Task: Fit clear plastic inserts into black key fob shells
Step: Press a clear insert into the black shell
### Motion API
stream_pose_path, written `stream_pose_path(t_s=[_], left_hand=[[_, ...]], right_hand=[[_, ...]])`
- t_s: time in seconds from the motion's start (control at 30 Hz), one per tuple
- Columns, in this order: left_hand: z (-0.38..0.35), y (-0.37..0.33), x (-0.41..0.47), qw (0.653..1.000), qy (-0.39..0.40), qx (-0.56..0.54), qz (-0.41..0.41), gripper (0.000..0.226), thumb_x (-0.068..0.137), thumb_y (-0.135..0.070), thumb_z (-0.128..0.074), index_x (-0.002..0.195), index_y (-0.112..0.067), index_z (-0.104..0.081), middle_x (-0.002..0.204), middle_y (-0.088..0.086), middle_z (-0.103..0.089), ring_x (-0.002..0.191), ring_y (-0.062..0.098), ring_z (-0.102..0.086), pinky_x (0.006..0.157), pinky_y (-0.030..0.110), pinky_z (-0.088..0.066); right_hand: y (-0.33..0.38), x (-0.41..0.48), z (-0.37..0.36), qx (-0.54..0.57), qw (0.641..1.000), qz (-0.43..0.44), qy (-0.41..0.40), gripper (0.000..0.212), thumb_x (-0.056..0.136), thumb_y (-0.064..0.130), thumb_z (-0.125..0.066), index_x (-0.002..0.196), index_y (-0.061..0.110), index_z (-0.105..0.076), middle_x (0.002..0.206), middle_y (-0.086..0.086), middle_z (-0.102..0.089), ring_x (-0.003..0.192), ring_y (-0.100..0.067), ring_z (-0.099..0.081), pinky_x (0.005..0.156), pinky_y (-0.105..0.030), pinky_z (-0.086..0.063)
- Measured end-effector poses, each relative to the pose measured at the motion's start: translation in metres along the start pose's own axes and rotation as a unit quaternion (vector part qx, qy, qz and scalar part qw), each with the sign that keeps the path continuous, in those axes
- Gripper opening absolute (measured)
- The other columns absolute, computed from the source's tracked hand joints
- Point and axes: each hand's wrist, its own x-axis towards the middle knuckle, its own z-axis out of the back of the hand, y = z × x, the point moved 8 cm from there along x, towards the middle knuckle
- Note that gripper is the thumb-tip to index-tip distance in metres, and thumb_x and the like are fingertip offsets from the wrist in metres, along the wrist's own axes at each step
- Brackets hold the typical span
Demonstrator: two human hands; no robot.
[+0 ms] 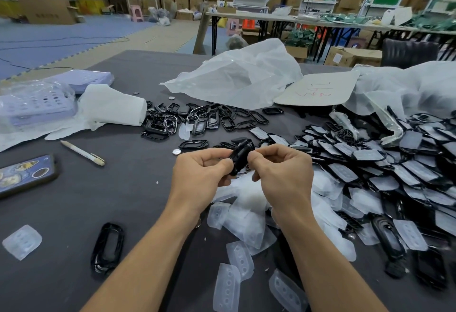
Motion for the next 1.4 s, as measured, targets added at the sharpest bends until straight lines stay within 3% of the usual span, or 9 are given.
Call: stream_pose_path(t_s=[0.23, 0.4, 0.5, 0.83, 0.97, 1.13, 1.3, 1.4], left_hand=[[-0.004, 0.000, -0.004, 0.999, 0.008, 0.031, -0.001, 0.017, 0.083, -0.005, -0.080, 0.086, -0.022, -0.084, 0.077, 0.004, -0.080, 0.069, 0.017, -0.076, 0.063, 0.024, -0.058], [-0.005, -0.003, -0.008, 0.999, -0.007, 0.035, -0.014, 0.024, 0.060, -0.038, -0.079, 0.083, -0.038, -0.082, 0.074, -0.003, -0.079, 0.070, 0.012, -0.077, 0.065, 0.027, -0.060], [-0.006, -0.005, -0.009, 0.999, -0.011, 0.045, -0.026, 0.029, 0.054, -0.046, -0.074, 0.081, -0.041, -0.081, 0.071, -0.007, -0.079, 0.067, 0.010, -0.076, 0.067, 0.028, -0.060], [-0.009, -0.005, -0.010, 0.999, -0.025, 0.025, -0.023, 0.024, 0.059, -0.032, -0.078, 0.080, -0.042, -0.081, 0.071, -0.006, -0.078, 0.065, 0.010, -0.076, 0.066, 0.026, -0.058], [-0.006, -0.004, -0.011, 0.998, -0.045, 0.028, -0.029, 0.024, 0.062, -0.026, -0.081, 0.079, -0.043, -0.081, 0.069, -0.007, -0.078, 0.065, 0.009, -0.076, 0.063, 0.022, -0.057], [-0.002, -0.004, -0.011, 0.996, -0.075, 0.035, -0.036, 0.043, 0.076, -0.003, -0.086, 0.076, -0.046, -0.080, 0.070, -0.009, -0.078, 0.065, 0.007, -0.076, 0.060, 0.015, -0.056], [-0.002, -0.006, -0.013, 0.996, -0.075, 0.031, -0.036, 0.040, 0.075, -0.002, -0.085, 0.075, -0.042, -0.080, 0.070, -0.008, -0.078, 0.065, 0.007, -0.076, 0.060, 0.014, -0.055], [-0.003, -0.006, -0.012, 0.997, -0.069, 0.025, -0.030, 0.037, 0.073, -0.004, -0.085, 0.075, -0.041, -0.081, 0.070, -0.007, -0.078, 0.065, 0.008, -0.076, 0.062, 0.017, -0.057]], right_hand=[[-0.002, 0.000, 0.005, -0.052, 0.998, -0.009, -0.035, 0.013, 0.075, 0.016, -0.081, 0.064, 0.021, -0.075, 0.057, 0.005, -0.070, 0.053, -0.006, -0.064, 0.053, -0.012, -0.046], [-0.004, 0.000, 0.006, -0.076, 0.996, -0.022, -0.047, 0.012, 0.074, 0.018, -0.079, 0.063, 0.021, -0.075, 0.058, 0.006, -0.070, 0.056, -0.005, -0.063, 0.053, -0.010, -0.044], [-0.004, 0.000, 0.008, -0.086, 0.994, -0.028, -0.054, 0.011, 0.074, 0.020, -0.079, 0.063, 0.022, -0.074, 0.059, 0.007, -0.070, 0.060, -0.005, -0.065, 0.054, -0.011, -0.044], [-0.006, 0.000, 0.010, -0.092, 0.992, -0.051, -0.073, 0.010, 0.072, 0.019, -0.076, 0.063, 0.023, -0.074, 0.059, 0.008, -0.070, 0.064, -0.010, -0.066, 0.062, -0.024, -0.046], [-0.006, -0.002, 0.010, -0.089, 0.992, -0.050, -0.071, 0.010, 0.072, 0.018, -0.076, 0.064, 0.023, -0.074, 0.059, 0.007, -0.070, 0.064, -0.010, -0.065, 0.062, -0.024, -0.046], [-0.004, -0.003, 0.008, -0.074, 0.995, -0.039, -0.062, 0.011, 0.073, 0.017, -0.076, 0.065, 0.023, -0.073, 0.059, 0.005, -0.070, 0.060, -0.009, -0.065, 0.060, -0.021, -0.045], [-0.003, -0.002, 0.006, -0.072, 0.996, -0.028, -0.050, 0.013, 0.073, 0.015, -0.077, 0.065, 0.024, -0.073, 0.058, 0.004, -0.070, 0.058, -0.008, -0.065, 0.056, -0.017, -0.044], [-0.006, 0.001, 0.007, -0.093, 0.994, -0.038, -0.044, 0.011, 0.072, 0.018, -0.078, 0.063, 0.020, -0.072, 0.057, 0.005, -0.069, 0.057, -0.007, -0.062, 0.060, -0.022, -0.043]])
